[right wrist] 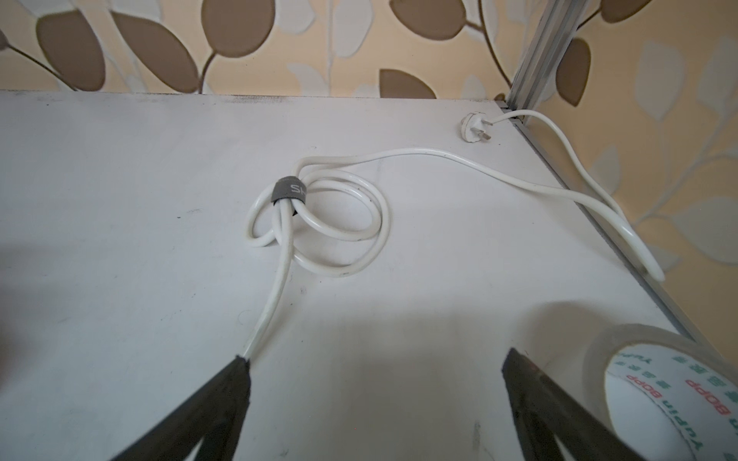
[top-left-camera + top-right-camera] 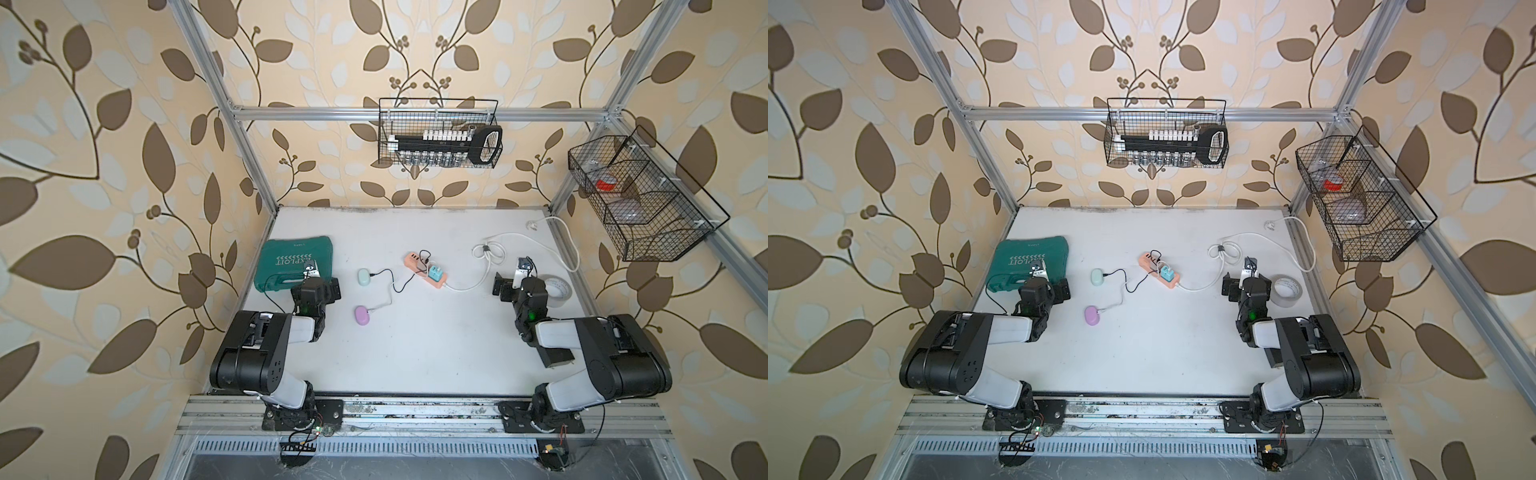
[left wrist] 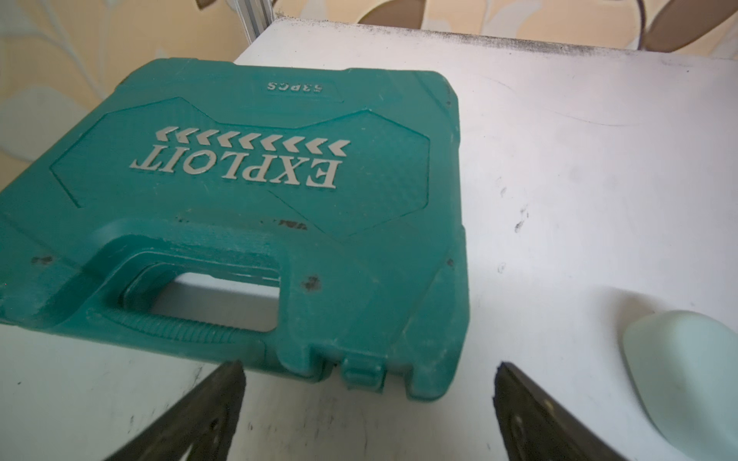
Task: Charge the bluetooth headset
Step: Reset both arms
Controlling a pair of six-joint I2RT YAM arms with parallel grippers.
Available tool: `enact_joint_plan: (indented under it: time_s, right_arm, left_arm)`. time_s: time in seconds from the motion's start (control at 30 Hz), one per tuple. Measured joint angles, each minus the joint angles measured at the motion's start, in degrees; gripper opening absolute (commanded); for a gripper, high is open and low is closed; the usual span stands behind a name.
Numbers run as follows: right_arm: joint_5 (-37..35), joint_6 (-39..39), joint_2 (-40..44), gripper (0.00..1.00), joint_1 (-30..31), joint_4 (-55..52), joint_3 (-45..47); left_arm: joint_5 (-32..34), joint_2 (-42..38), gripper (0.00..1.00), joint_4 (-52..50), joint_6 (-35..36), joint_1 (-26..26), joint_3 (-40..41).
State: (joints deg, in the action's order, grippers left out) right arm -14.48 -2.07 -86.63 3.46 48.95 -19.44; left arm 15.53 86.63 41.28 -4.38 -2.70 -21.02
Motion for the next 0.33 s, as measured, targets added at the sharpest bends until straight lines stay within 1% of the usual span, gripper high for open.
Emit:
enact_joint_plan:
  time_s: [0.33]
  right_arm:
    - [0.90, 0.00, -0.02, 1.00, -0.11, -0.79, -0.61]
  left_arm:
    - [-0.02, 0.00, 0.99, 0.55, 0.02, 0.00, 0.00]
